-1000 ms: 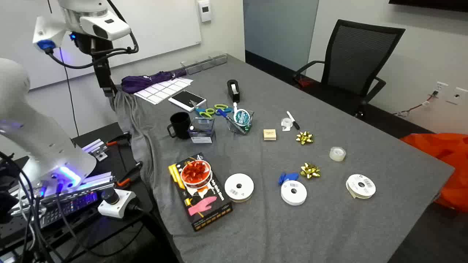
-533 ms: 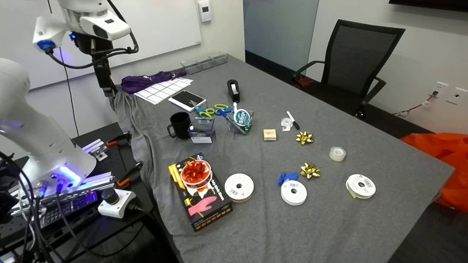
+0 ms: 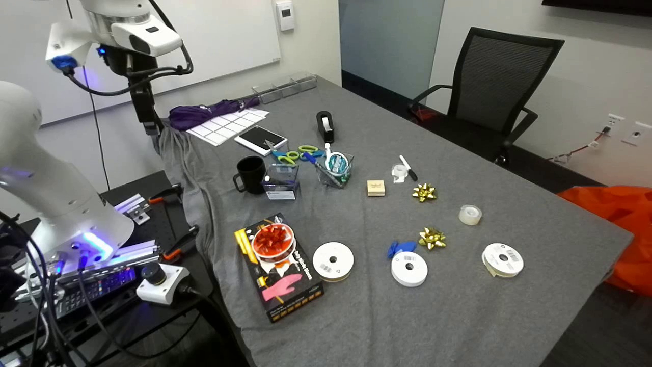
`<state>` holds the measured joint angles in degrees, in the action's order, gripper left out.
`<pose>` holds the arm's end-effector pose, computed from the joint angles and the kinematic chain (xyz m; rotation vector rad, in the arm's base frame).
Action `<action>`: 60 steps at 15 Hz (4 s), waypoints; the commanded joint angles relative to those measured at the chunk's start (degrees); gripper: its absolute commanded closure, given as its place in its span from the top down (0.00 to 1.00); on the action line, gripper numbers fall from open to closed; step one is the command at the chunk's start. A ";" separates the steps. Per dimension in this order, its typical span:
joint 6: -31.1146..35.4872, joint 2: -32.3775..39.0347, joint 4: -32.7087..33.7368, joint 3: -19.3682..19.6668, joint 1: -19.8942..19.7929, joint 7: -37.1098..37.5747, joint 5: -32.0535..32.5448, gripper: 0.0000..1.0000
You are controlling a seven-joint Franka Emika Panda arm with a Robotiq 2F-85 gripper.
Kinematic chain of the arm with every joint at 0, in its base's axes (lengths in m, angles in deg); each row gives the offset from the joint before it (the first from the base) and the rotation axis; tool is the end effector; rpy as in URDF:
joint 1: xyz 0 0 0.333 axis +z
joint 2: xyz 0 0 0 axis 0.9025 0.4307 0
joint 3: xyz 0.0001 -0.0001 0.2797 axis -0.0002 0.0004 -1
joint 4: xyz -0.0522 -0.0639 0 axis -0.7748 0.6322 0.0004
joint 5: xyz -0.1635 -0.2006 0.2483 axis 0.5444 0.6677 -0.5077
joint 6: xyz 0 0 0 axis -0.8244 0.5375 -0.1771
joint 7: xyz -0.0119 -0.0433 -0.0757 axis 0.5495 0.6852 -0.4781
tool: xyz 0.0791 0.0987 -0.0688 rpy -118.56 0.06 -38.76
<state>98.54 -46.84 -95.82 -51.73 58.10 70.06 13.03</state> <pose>0.2541 -0.0820 0.3886 -2.9385 0.1492 0.2753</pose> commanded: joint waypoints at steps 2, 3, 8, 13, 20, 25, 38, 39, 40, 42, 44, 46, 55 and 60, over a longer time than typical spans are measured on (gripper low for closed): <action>-0.16 0.16 0.14 -0.64 -0.74 -0.45 -0.41 1.00; -0.16 0.16 0.14 -0.64 -0.74 -0.45 -0.41 1.00; -0.16 0.16 0.14 -0.64 -0.74 -0.45 -0.41 1.00; -0.16 0.16 0.14 -0.64 -0.74 -0.45 -0.41 1.00; -0.16 0.16 0.14 -0.64 -0.74 -0.45 -0.41 1.00; -0.16 0.16 0.14 -0.64 -0.74 -0.45 -0.41 1.00; -0.16 0.16 0.14 -0.64 -0.74 -0.45 -0.41 1.00; -0.16 0.16 0.14 -0.64 -0.74 -0.45 -0.41 1.00; -0.16 0.16 0.14 -0.64 -0.74 -0.45 -0.41 1.00; -0.16 0.16 0.14 -0.64 -0.74 -0.45 -0.41 1.00; -0.16 0.16 0.14 -0.64 -0.74 -0.45 -0.41 1.00; -0.16 0.16 0.14 -0.64 -0.74 -0.45 -0.41 1.00; -2.88 -0.18 2.26 -1.01 -0.15 0.23 -1.91 1.00; -2.76 6.61 10.12 -2.68 1.89 0.96 -4.53 1.00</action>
<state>97.36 -45.96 -91.61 -53.20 58.99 70.58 9.93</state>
